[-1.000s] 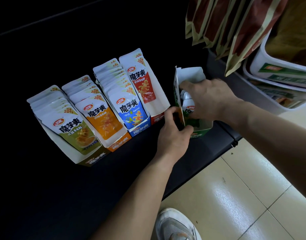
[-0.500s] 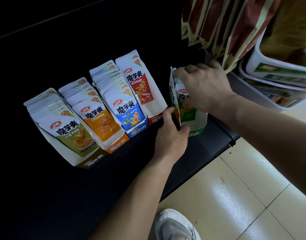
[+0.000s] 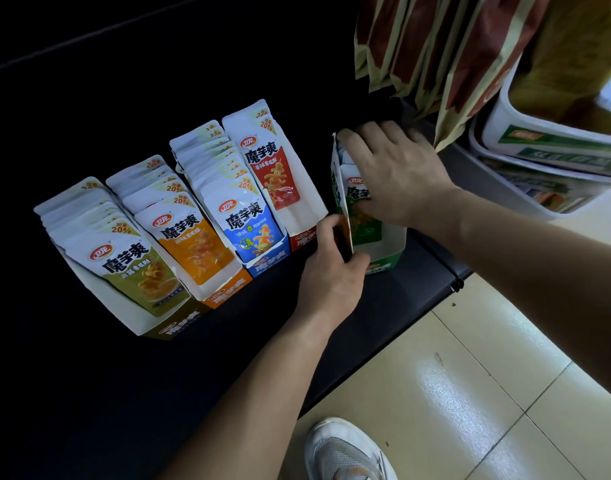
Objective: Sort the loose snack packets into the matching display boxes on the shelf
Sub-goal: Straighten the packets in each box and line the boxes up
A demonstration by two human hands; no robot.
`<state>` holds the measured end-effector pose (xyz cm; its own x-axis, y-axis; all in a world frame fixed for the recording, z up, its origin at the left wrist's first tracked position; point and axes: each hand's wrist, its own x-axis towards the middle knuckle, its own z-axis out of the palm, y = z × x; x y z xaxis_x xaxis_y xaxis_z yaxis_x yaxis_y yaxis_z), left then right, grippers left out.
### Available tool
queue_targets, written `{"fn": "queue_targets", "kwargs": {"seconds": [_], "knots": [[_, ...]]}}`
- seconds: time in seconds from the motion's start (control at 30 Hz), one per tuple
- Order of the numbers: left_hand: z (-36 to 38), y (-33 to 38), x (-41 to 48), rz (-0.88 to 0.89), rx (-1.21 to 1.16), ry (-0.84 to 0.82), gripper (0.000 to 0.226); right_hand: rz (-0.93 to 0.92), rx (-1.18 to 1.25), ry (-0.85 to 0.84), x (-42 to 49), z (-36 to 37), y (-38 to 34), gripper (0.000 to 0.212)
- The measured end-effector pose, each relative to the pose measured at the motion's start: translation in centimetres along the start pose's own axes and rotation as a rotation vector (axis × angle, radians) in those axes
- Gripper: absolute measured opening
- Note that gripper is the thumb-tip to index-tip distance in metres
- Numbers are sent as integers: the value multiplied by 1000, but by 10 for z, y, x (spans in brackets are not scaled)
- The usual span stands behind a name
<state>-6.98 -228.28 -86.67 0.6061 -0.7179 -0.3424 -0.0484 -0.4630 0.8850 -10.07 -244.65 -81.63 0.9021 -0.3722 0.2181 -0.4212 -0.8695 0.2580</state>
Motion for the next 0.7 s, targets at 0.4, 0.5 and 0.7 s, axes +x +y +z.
{"fn": "queue_targets", "kwargs": {"seconds": [0.4,0.5,0.7], "knots": [[0,-5,1,9,-8,0,48,3,22,14,-8,4,0,105],[0,-5,2,9,-6,-4,49,20,23,-4,-10,7,-1,110],[-2,-8,3,12,-20,-1,50,31,49,-33,-10,1,-3,113]]}}
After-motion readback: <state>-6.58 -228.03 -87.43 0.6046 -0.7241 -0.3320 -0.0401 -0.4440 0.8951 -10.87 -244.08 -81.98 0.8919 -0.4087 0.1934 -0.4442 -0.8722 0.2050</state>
